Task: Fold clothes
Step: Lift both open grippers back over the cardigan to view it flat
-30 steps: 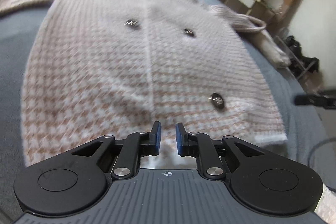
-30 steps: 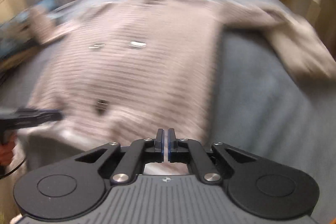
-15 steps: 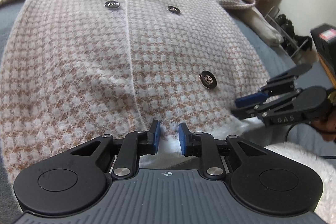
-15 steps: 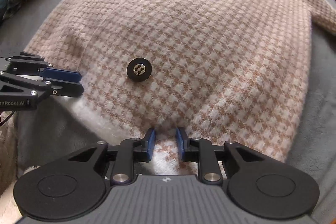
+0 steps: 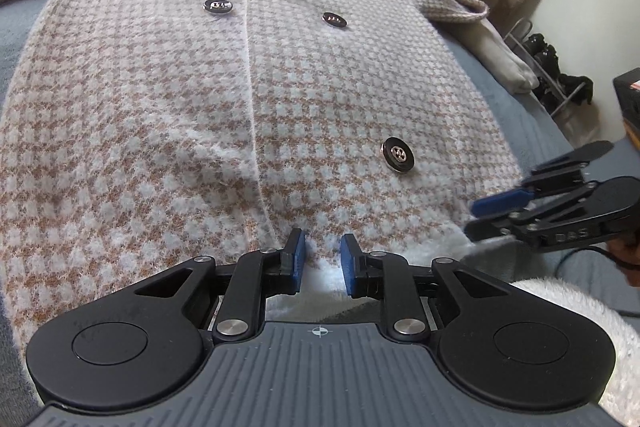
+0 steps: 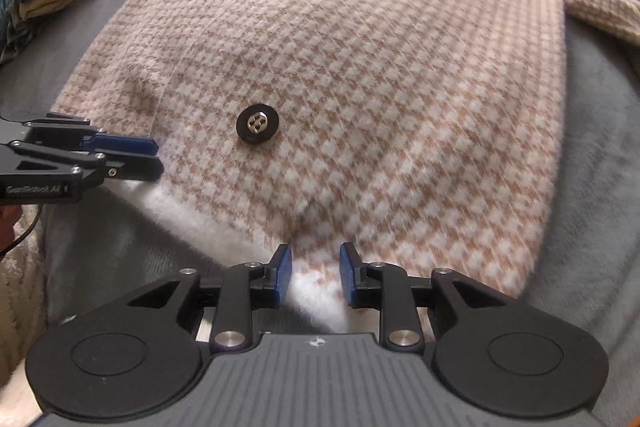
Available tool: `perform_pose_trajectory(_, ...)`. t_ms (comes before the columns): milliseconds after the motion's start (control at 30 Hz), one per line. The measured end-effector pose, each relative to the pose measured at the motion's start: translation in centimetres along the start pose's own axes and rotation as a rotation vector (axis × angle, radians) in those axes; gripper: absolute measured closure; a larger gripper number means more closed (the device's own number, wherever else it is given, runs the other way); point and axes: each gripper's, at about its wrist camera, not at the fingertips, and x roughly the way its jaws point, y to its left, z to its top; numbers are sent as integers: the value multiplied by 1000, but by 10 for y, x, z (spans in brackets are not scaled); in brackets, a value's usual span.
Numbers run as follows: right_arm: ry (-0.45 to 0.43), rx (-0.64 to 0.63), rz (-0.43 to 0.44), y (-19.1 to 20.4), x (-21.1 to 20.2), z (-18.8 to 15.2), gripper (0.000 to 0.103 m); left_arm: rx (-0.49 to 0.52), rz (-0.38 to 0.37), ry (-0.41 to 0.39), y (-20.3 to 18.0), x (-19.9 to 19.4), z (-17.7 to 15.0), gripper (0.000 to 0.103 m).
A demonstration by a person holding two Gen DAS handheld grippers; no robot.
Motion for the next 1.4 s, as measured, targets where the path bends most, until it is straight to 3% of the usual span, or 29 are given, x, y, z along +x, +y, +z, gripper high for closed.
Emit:
perform_pose_trajectory(100, 77, 5, -63, -7, -20, 5, 67, -17, -5, 6, 2, 0, 1, 82)
perform_pose_trajectory(233, -4, 17, -109, -15, -40, 24, 66, -27, -10, 6, 4, -1, 0, 82)
perform_pose_trajectory(367, -46, 93, -133, -28, -18, 34, 66, -24, -10, 5, 4, -2, -1, 82)
perform_pose_trajectory(467, -26, 87, -155, -35, 3, 18, 66, -20, -7, 5, 3, -3, -1, 82)
perform_pose_trajectory(533, -47, 54, -142, -38, -6, -3, 66, -22, -7, 7, 4, -3, 0, 82)
perform_pose_trajectory(700, 22, 77, -154, -59, -31, -46, 68, -30, -11, 9, 5, -2, 2, 82)
perform_pose_trajectory(833, -55, 102, -157, -63, -57, -40, 68, -27, -10, 7, 5, -2, 2, 82)
perform_pose_trajectory(967, -119, 17, -88, -43, -56, -23, 69, -19, 2, 5, 2, -3, 1, 82)
perform_pose_trajectory(1067, -65, -112, -97, -25, -33, -17, 69, -11, 10, 2, 0, -2, 0, 82)
perform_pose_trajectory(1167, -2, -173, -147, -25, -13, -32, 69, -6, 13, 2, -1, -2, 1, 82)
perform_pose_trajectory(1300, -11, -42, -131, -52, -29, -50, 69, -14, 11, 5, 0, -2, 2, 82)
perform_pose_trajectory(1400, -4, 19, -177, -62, -45, -59, 68, -47, 22, -16, 3, -16, 5, 80)
